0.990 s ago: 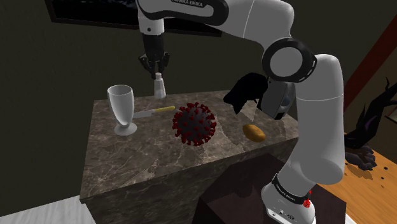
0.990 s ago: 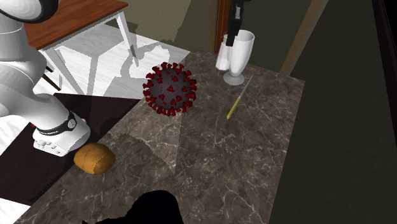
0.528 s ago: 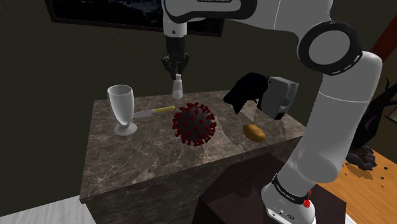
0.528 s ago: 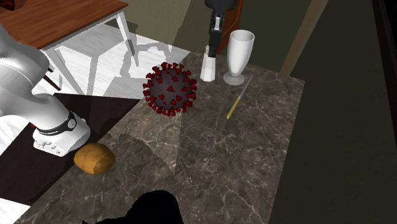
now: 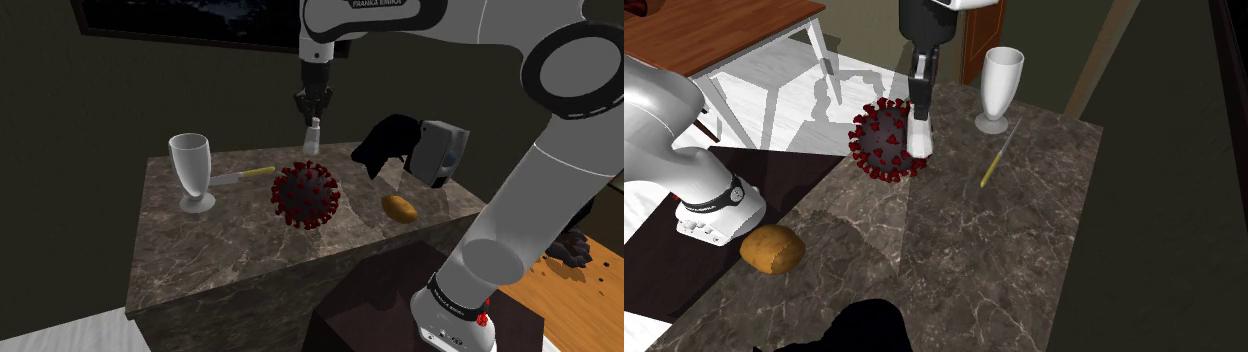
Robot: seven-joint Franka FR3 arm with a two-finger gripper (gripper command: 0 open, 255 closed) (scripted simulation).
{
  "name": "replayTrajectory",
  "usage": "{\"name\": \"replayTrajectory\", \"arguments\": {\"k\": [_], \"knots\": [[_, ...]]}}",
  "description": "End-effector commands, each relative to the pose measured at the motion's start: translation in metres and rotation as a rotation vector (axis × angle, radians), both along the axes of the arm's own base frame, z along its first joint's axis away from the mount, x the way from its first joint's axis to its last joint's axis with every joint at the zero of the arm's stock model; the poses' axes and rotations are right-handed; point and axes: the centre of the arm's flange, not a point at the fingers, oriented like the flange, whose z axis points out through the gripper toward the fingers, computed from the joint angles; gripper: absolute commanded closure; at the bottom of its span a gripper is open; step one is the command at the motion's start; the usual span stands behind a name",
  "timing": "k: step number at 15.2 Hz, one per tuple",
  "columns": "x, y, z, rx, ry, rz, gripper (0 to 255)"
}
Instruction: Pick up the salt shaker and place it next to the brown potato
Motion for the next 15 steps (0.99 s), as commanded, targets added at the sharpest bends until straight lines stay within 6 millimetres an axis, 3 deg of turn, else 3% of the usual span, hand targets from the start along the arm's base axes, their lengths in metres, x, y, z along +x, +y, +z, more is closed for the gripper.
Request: {"name": "replayTrajectory", "arguments": {"k": [1,11,15], "knots": [[-0.017,-0.023,0.0,0.001,0.0,0.001,255],[-0.092,-0.133,0.001,0.001,0.0,0.001,255],[-0.092,-0.133,-0.02,0.001,0.0,0.001,255]]}}
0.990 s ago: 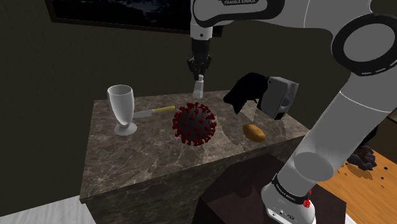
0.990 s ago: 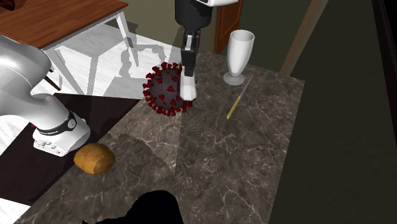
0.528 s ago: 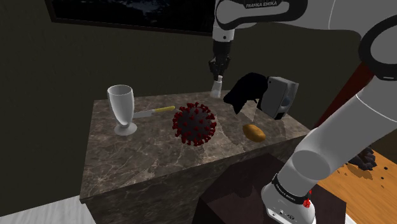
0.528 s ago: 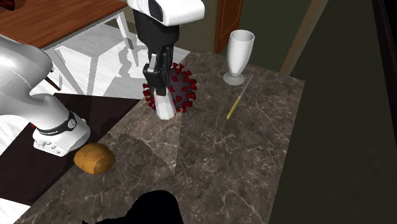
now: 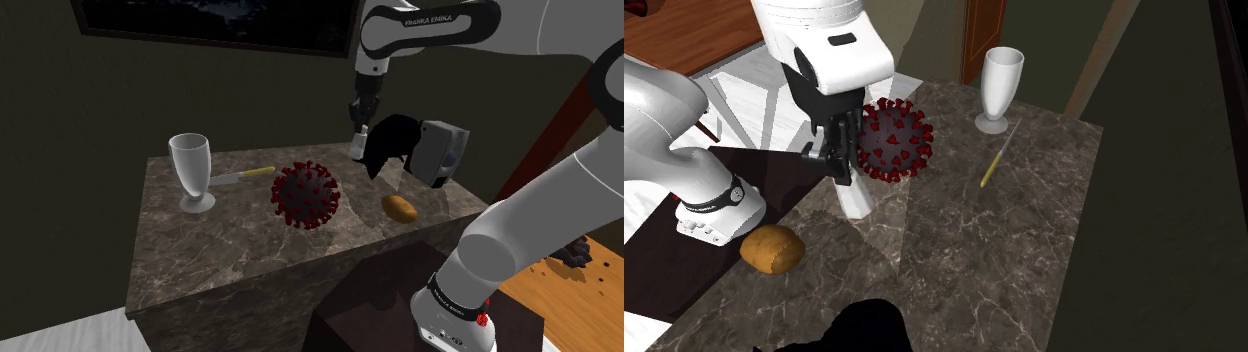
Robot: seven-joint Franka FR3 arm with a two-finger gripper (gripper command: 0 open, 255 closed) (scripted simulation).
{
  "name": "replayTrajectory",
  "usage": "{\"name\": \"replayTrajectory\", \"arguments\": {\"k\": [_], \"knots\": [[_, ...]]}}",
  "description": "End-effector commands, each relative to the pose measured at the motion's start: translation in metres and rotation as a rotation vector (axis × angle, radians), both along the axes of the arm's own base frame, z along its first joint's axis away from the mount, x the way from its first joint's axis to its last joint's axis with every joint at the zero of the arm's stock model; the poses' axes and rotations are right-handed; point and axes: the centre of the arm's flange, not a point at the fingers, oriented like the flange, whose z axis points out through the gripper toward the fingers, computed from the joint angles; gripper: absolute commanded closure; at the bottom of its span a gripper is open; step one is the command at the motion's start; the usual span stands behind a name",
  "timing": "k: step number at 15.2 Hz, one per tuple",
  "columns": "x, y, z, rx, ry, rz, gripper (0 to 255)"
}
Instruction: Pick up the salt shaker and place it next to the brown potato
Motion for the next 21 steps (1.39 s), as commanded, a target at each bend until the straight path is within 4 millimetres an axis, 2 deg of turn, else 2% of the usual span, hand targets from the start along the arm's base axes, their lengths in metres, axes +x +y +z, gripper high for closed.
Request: {"name": "replayTrajectory", "arguments": {"k": [1,21], "knots": [[0.0,-0.001,-0.011,0.0,0.0,0.0,255],[0.0,-0.001,-0.117,0.0,0.0,0.0,255]]}}
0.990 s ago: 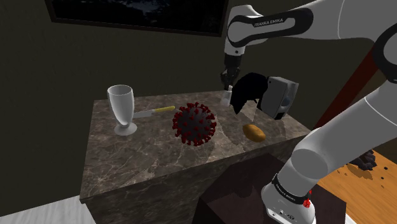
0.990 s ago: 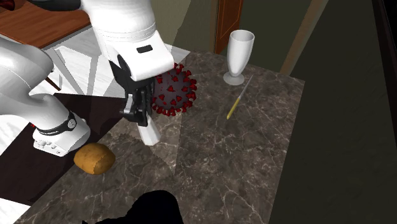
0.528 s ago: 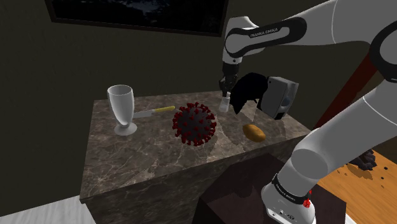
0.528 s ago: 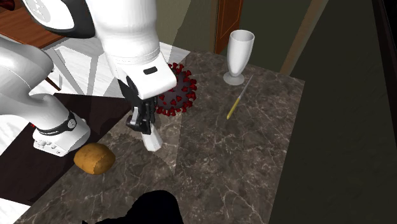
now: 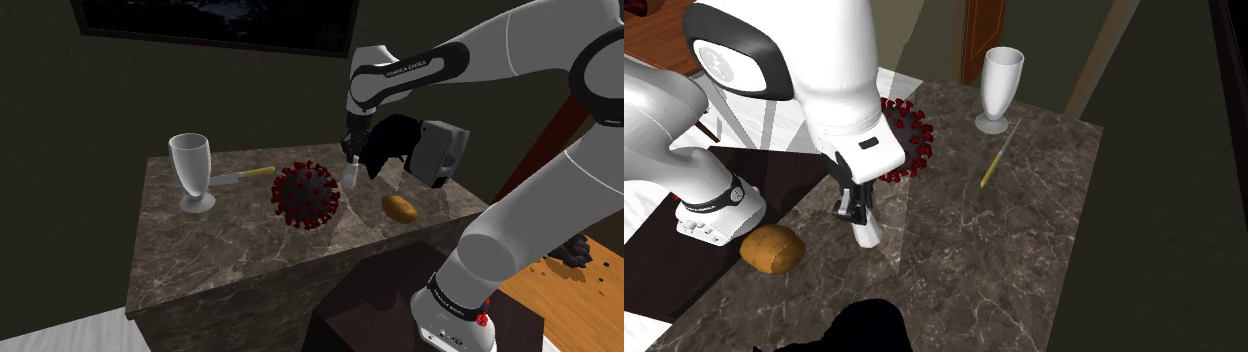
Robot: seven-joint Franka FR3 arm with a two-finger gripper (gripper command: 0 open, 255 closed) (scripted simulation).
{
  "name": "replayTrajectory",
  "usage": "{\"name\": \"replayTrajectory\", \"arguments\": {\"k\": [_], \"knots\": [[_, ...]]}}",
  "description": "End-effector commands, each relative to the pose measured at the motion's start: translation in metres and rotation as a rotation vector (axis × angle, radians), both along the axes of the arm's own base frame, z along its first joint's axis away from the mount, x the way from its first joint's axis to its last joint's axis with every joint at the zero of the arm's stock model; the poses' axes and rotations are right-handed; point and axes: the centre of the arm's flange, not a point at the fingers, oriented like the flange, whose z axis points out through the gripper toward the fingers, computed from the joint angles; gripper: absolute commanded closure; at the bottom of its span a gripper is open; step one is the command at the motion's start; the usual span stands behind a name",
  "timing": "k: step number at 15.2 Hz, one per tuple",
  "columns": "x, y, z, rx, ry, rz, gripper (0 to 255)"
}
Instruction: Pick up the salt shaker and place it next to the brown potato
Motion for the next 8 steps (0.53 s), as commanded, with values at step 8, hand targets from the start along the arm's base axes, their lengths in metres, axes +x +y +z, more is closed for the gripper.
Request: {"name": "replayTrajectory", "arguments": {"k": [8], "knots": [[0.0,0.0,-0.042,0.0,-0.001,0.0,255]]}}
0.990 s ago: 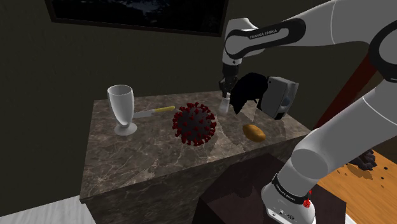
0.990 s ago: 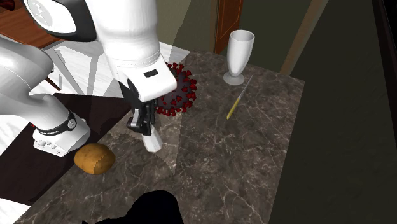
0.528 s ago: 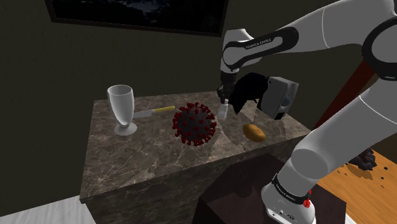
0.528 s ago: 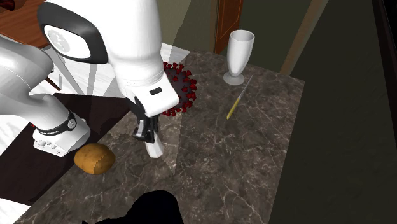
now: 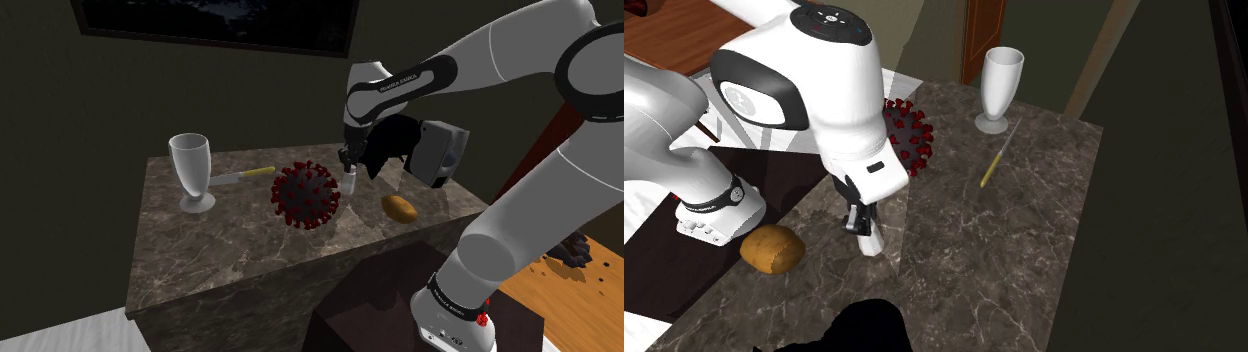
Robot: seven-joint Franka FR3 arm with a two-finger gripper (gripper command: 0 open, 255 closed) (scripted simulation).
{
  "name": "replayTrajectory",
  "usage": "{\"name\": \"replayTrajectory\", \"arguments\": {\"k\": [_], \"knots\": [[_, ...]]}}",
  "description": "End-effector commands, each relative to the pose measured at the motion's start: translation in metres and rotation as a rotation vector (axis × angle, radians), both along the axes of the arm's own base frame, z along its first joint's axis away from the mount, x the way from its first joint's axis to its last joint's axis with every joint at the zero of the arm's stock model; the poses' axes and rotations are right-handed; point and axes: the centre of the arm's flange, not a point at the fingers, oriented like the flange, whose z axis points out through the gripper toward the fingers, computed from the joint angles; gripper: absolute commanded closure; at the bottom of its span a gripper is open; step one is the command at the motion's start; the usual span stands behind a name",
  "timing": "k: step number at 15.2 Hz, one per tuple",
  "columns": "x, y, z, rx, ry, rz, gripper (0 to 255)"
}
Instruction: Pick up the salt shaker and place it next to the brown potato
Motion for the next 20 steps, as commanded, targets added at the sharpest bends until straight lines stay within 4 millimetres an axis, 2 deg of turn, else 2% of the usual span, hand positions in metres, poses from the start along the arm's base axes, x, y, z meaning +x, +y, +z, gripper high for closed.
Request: {"name": "replayTrajectory", "arguments": {"k": [1,7,8,13,17,20], "knots": [[0.0,0.001,-0.003,0.0,-0.001,0.0,255],[0.0,0.001,-0.003,0.0,-0.001,0.0,255],[0.0,0.001,-0.003,0.0,-0.001,0.0,0],[0.0,0.001,-0.003,0.0,-0.001,0.0,0],[0.004,0.004,0.047,0.0,-0.001,0.0,0],[0.004,0.004,0.047,0.0,-0.001,0.0,0]]}}
